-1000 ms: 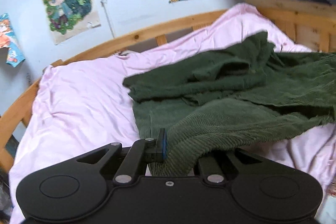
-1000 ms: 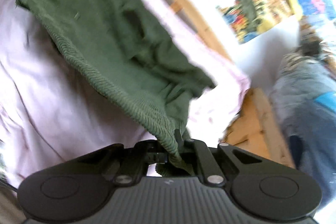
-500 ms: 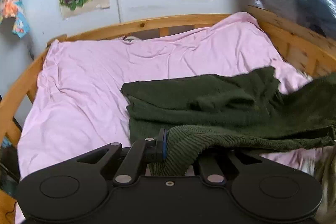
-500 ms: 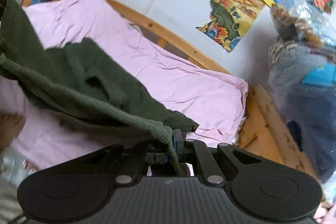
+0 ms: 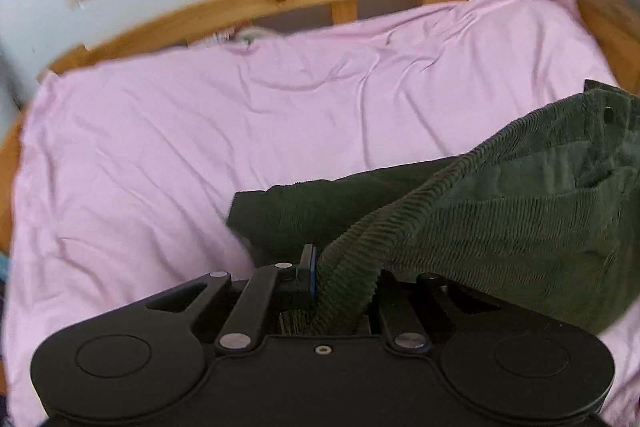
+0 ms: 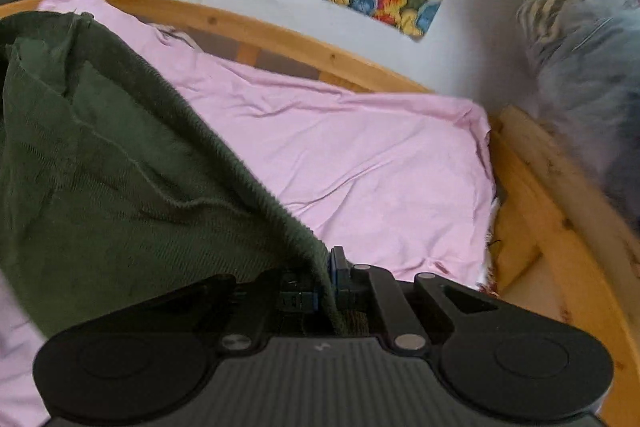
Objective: Fold large clothes
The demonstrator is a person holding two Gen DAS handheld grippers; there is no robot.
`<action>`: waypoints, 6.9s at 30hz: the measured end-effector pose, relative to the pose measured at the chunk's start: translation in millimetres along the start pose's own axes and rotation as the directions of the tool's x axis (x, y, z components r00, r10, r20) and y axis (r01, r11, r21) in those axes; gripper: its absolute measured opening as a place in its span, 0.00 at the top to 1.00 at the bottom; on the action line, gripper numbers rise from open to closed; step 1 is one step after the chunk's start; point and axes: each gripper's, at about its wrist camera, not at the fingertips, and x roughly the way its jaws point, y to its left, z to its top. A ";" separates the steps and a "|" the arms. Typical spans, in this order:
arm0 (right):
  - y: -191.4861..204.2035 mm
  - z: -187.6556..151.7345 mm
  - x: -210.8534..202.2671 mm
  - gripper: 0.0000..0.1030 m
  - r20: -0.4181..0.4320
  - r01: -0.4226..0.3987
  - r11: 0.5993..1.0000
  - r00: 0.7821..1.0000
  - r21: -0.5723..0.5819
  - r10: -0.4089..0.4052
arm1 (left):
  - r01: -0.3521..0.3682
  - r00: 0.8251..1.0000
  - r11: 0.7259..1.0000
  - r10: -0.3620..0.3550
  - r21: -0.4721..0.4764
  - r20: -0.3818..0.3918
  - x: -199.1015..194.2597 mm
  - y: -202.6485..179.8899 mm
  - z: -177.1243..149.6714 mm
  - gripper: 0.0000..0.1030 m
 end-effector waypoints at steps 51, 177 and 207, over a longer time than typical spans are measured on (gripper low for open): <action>-10.6 -77.4 44.6 0.96 0.266 -0.071 0.846 0.960 0.528 -0.086 | 0.198 0.960 0.806 -0.044 -0.558 0.277 -9.4 46.0 -173.4 0.98; 111.0 -44.2 92.2 0.00 0.160 -0.170 0.964 0.977 0.206 0.138 | 0.037 0.974 0.709 0.132 -0.704 0.184 40.9 -47.4 -158.1 0.87; -40.3 -66.9 136.0 0.00 0.566 -0.794 -0.009 0.425 0.608 0.706 | 0.141 0.882 0.931 -0.272 0.335 0.385 -15.8 -235.3 -107.2 0.90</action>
